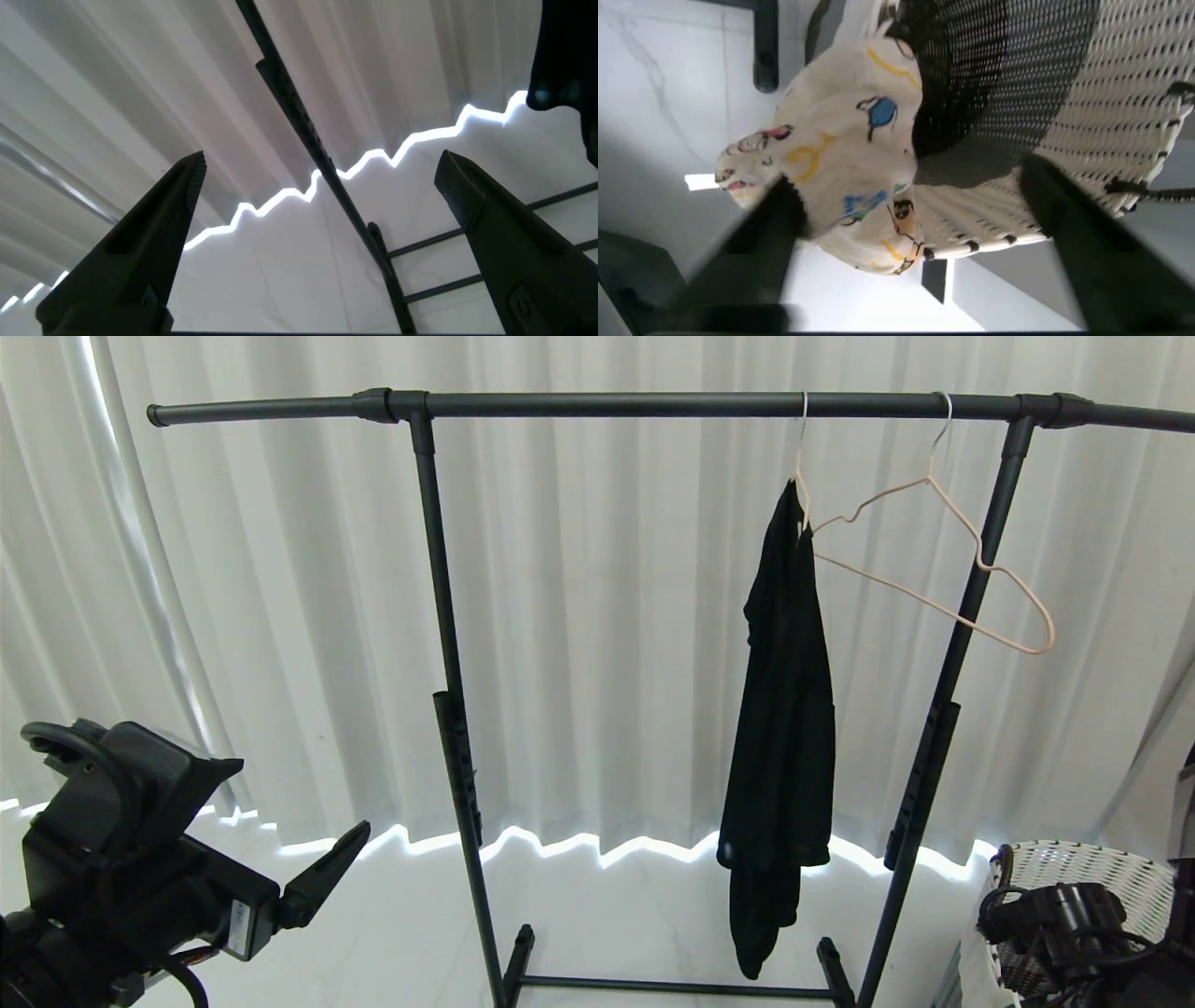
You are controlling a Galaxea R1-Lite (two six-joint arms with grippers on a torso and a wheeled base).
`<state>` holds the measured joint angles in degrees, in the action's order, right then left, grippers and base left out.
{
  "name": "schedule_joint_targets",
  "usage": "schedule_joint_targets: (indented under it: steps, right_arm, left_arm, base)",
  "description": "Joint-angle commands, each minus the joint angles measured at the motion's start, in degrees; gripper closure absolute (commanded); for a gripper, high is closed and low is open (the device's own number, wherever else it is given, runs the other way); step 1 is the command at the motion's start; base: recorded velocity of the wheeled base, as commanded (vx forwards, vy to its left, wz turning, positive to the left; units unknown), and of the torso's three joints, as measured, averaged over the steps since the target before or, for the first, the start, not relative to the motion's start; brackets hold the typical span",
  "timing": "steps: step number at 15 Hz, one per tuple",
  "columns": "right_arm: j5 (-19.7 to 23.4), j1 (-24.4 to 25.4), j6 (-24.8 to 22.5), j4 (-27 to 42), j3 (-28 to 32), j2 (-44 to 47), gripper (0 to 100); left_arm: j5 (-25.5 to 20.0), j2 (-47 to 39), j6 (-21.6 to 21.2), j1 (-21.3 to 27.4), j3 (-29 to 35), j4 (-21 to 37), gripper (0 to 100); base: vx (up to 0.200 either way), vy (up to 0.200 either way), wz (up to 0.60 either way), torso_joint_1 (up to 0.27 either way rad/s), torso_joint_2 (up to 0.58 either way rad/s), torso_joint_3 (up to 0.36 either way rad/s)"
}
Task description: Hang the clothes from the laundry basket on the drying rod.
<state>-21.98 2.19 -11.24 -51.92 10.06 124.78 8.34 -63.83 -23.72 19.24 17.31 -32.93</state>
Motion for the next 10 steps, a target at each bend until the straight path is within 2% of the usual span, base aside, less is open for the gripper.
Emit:
schedule_joint_targets:
  steps: [1,6,10]
  right_arm:
    - [-0.43,0.09,-0.01,-0.11,-0.13,0.11,100]
    - [-0.34,1.15,-0.01,-4.51,-3.55,-4.02,100]
    - [0.36,2.46,-1.94,-3.10,-3.38,-17.29,100]
  left_arm:
    - [0.01,0.02,-0.01,0.01,0.00,-0.03,0]
    - [0.01,-0.07,0.43,0.01,-0.79,-0.03,0]
    - [0.01,0.81,0.52,-0.08,-2.46,-0.03,0]
  base:
    - [0.000,0.000,0.00,0.000,0.00,0.000]
    - [0.000,0.000,0.00,0.000,0.00,0.000]
    - [0.000,0.000,0.00,0.000,0.00,0.000]
